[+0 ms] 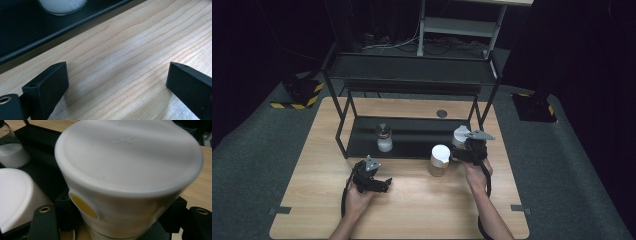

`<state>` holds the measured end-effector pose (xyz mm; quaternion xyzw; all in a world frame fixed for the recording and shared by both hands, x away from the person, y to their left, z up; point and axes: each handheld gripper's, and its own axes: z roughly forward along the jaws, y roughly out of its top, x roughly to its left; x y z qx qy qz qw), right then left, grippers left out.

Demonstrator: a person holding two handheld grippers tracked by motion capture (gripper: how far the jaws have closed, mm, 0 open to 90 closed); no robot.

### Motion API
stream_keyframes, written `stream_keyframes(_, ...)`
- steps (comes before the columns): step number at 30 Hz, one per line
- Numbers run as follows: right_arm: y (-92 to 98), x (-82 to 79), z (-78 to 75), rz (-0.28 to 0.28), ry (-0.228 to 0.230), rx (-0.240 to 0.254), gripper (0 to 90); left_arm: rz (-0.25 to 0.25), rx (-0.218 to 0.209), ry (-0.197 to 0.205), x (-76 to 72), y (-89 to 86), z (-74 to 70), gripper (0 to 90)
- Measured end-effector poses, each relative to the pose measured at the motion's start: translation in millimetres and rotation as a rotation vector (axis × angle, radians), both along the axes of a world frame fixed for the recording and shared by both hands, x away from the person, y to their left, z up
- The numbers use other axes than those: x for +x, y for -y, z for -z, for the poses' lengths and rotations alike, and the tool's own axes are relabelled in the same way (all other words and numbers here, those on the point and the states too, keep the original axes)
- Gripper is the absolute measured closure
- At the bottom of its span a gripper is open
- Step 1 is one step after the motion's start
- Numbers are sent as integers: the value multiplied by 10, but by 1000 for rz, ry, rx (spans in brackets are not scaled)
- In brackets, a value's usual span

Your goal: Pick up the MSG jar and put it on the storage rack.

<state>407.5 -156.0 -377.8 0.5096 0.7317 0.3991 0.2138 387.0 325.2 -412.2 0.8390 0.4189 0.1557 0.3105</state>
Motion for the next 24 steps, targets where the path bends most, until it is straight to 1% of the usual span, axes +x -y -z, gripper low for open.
stream_keyframes(8, -22, 104, 8, 4, -11, -1, 301, 0, 1, 0, 0, 0, -1, 43)
stream_keyframes(10, -48, 152, -2, -1, -15, -10, 301, 0, 0, 0, 0, 0, -1, 43)
stream_keyframes(12, -59, 165, -7, -1, -16, -14, 301, 0, 1, 0, 0, 0, -1, 43)
stream_keyframes(15, -70, 228, -8, 3, -22, -14, 301, 0, 1, 0, 0, 0, -1, 43)
stream_keyframes(24, -95, 316, 27, 14, -41, -15, 301, 0, 1, 0, 0, 0, -1, 43)
